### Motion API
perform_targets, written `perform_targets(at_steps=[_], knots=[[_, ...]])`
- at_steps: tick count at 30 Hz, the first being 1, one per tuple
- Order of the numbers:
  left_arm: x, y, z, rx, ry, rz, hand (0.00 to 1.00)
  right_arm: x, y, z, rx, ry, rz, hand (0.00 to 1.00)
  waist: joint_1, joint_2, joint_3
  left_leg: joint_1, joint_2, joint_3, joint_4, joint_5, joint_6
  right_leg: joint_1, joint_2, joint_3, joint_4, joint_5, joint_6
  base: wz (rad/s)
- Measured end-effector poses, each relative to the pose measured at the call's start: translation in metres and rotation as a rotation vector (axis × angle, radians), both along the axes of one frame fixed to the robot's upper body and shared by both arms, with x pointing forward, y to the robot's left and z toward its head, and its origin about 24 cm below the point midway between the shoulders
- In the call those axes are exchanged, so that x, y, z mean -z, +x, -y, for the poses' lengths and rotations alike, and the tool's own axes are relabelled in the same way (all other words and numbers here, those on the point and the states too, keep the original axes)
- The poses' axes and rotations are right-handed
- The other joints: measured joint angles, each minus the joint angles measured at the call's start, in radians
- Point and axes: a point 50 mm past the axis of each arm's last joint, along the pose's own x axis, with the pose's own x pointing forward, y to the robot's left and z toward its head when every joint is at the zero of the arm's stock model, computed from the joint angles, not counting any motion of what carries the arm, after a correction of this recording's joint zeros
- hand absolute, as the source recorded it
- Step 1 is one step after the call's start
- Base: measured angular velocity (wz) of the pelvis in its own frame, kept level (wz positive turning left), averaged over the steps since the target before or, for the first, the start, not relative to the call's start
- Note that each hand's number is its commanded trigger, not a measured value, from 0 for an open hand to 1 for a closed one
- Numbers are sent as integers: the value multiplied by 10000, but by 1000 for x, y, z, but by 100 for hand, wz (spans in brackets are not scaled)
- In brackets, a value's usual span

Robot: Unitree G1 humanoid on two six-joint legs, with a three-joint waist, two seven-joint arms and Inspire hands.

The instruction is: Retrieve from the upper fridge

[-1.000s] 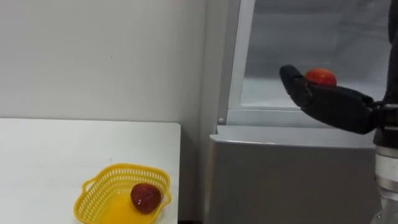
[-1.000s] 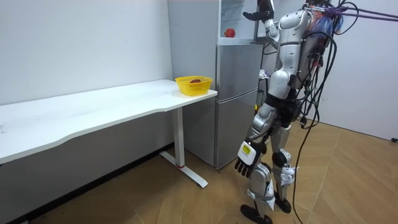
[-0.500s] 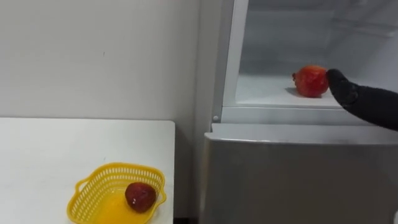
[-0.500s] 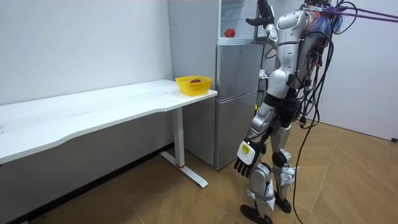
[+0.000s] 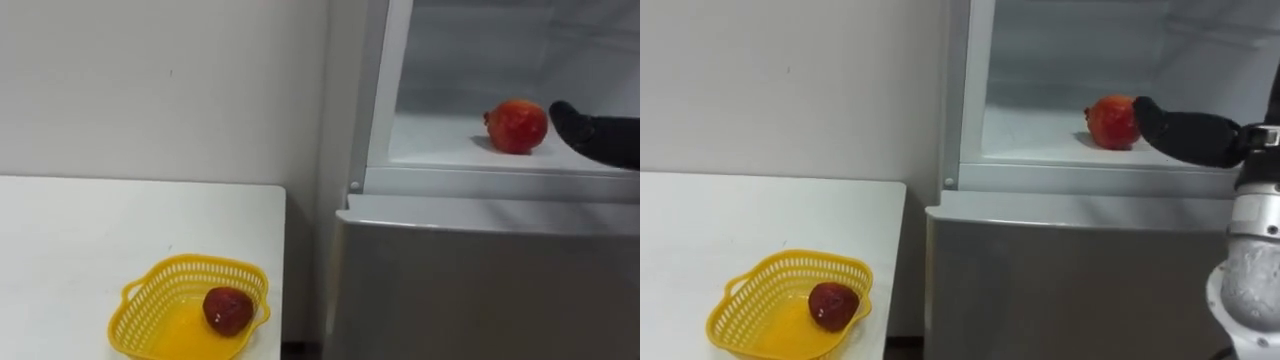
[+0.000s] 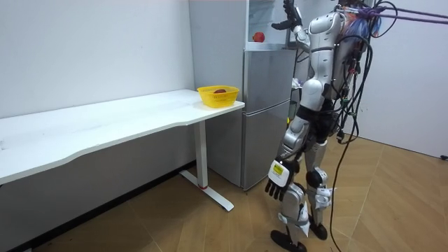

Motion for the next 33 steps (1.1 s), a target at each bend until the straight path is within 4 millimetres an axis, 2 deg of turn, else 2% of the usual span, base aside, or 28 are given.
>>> perform_targets(at_steps=[5, 12, 17, 23, 33], knots=[[-1, 0, -1, 21, 57, 26, 0, -9, 8, 12, -39, 313, -145, 0, 41, -111, -18, 0, 6, -29, 13, 0, 0, 5, -13, -131, -15, 0, 0, 5], [-1, 5, -2, 54, 82, 144, 0, 10, 23, 26, -279, 1254, -1600, 0, 38, -169, 27, -104, 20, -20, -3, -1, -1, -15, -21, -201, -15, -1, 1, 0], [-3, 6, -4, 92, 70, 174, 0, 17, 29, 24, -457, 1348, -2248, 0, 57, -184, 23, -183, 12, -41, 13, 2, -3, -55, -22, -267, -13, -1, 1, 2], [-5, 8, -9, 116, 189, 195, 0, 23, 33, 24, -926, 1781, -2663, 0, 71, -267, -41, -353, 11, -151, 177, 1, -1, -126, -33, -412, -13, 0, 0, 6], [-7, 10, -14, -208, 320, 367, 0, 21, 35, 27, -933, 1692, -3015, 0, 225, -255, -36, -435, 8, -249, 200, 0, 0, -151, -33, -445, -2, 0, 0, 1]])
